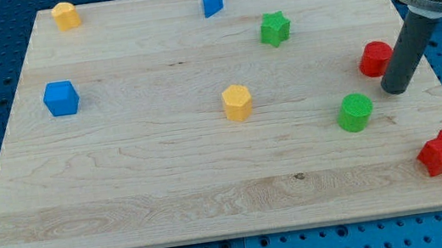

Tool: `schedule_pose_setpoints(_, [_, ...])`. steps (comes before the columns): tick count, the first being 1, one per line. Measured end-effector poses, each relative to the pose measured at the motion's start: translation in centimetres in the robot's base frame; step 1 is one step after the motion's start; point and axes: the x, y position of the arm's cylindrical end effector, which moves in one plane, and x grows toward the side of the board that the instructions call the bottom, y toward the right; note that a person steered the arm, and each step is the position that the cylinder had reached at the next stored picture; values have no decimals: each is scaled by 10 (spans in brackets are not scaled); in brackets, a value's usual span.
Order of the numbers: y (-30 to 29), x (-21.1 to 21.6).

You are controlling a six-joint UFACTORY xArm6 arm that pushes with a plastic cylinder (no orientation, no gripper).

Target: Push the red circle to the top right of the board

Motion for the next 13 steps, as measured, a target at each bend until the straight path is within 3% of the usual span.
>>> schedule_pose_setpoints(3, [-4,-8])
schedule_pose_setpoints(13, [-26,-103])
